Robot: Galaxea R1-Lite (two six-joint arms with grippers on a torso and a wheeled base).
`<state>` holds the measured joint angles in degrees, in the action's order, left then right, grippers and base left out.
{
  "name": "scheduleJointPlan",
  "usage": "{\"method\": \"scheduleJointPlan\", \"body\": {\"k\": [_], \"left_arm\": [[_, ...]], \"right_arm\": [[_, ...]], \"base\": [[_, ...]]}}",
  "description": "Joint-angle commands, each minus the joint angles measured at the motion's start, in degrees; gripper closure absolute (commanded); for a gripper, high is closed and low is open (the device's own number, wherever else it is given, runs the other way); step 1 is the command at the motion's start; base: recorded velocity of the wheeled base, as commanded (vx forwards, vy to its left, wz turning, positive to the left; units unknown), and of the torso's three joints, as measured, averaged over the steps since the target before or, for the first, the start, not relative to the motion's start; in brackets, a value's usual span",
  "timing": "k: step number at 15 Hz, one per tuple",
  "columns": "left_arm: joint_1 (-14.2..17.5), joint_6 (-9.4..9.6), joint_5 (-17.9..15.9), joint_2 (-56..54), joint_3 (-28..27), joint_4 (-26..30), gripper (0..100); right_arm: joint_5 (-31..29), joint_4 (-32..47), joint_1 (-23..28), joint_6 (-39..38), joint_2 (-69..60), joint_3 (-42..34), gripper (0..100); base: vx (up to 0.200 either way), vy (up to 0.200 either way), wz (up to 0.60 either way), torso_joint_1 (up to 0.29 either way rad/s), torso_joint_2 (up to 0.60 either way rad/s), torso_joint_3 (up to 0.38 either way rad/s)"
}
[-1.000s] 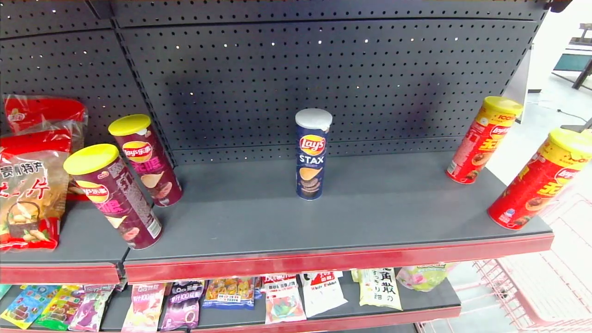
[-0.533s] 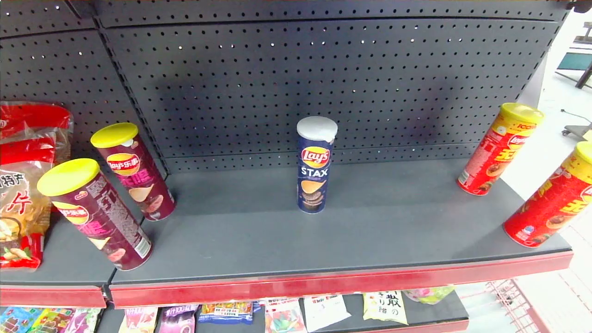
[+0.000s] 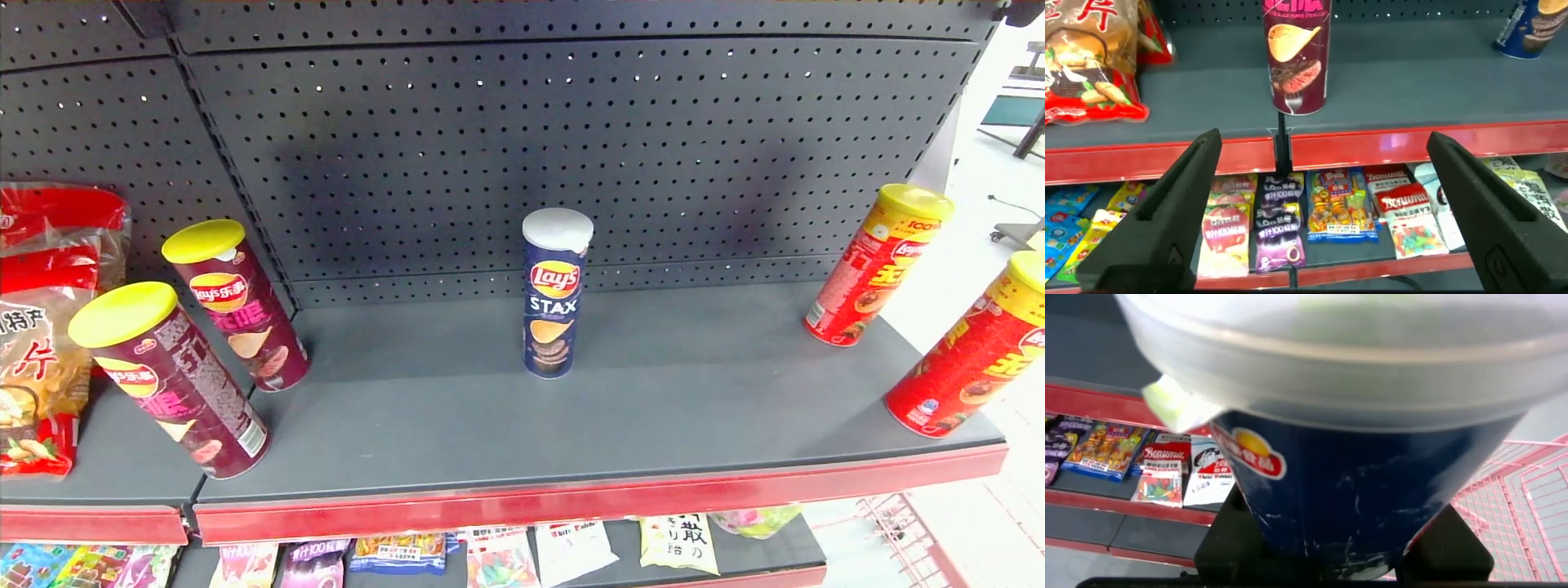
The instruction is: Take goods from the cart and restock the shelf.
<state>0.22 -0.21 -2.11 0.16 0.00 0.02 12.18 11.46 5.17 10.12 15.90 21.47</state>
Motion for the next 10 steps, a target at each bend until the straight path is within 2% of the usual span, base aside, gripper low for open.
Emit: {"method": "scheduleJointPlan", "body": {"k": [1,2,3,4,5,6,7,8,9,10], "left_arm": [[0.04,0.56,0.0,1.25,0.0,-0.02,0],[0.04,1.17,-0.26,1.07,0.0,-0.02,0],[-0.92,2.32,-4.66,2.21,-2.9,-0.29,0],[-2.15,0.21,-8.97,12.23,-13.8,-0.02,0],[-2.94,-2.08,-11.6,18.39,-20.3,-0.02,0],[-5.4,-3.66,-19.95,27.61,-28.3,-0.11,0],[-6.37,-1.99,-25.58,33.59,-29.09,-0.46,0],[-8.74,1.88,-31.55,39.74,-29.36,-0.55,0],[-11.21,5.04,-36.04,48.27,-29.79,-2.31,0],[-12.44,6.1,-37.09,54.6,-30.59,-6.0,0]], "right_arm": [[0.48,0.14,-0.42,-0.45,-2.27,-1.25,100],[0.48,0.05,-0.69,-0.54,-2.54,-1.69,100],[0.39,0.05,-1.48,-0.54,-2.36,-1.34,100],[0.57,0.05,-1.57,-0.54,-1.48,-0.37,100],[0.57,0.14,-1.83,-0.54,-0.52,0.24,100],[0.39,0.05,-2.18,-0.54,1.07,0.42,100],[0.21,-0.03,-2.09,-0.45,2.3,0.59,100],[0.3,-0.03,-2.18,-0.54,2.3,0.59,100],[0.48,-0.03,-2.18,-0.45,2.03,0.07,100],[0.65,-0.03,-2.27,-0.45,2.03,-0.11,100]], "base": [[0.0,0.0,0.0,0.0,0.0,0.0],[0.0,0.0,0.0,0.0,0.0,0.0],[0.0,0.0,0.0,0.0,0.0,0.0],[0.0,0.0,0.0,0.0,0.0,0.0],[0.0,0.0,0.0,0.0,0.0,0.0],[0.0,0.0,0.0,0.0,0.0,0.0],[0.0,0.0,0.0,0.0,0.0,0.0],[0.0,0.0,0.0,0.0,0.0,0.0],[0.0,0.0,0.0,0.0,0.0,0.0],[0.0,0.0,0.0,0.0,0.0,0.0]]}}
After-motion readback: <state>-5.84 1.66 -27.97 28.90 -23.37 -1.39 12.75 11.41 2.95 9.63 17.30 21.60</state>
